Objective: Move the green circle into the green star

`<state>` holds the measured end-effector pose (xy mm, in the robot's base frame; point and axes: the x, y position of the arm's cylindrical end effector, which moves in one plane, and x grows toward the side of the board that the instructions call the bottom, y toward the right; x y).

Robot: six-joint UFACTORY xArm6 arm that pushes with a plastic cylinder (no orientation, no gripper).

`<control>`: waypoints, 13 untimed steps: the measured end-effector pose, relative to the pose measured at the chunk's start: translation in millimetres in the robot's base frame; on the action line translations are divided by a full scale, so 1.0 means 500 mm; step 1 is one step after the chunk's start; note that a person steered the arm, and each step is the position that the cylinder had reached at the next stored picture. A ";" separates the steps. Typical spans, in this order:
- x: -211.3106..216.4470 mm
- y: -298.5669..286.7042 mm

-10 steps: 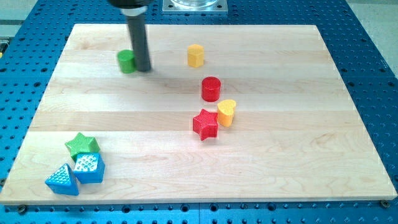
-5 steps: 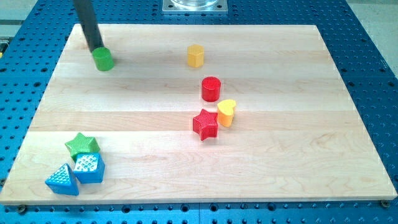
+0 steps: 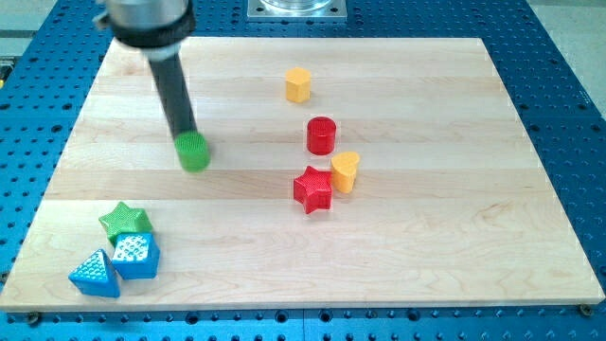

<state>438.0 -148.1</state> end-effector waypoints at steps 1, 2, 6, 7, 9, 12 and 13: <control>0.021 0.009; -0.054 0.067; 0.084 0.066; 0.092 0.148; 0.121 0.093; 0.136 -0.057; 0.142 -0.066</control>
<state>508.9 -181.1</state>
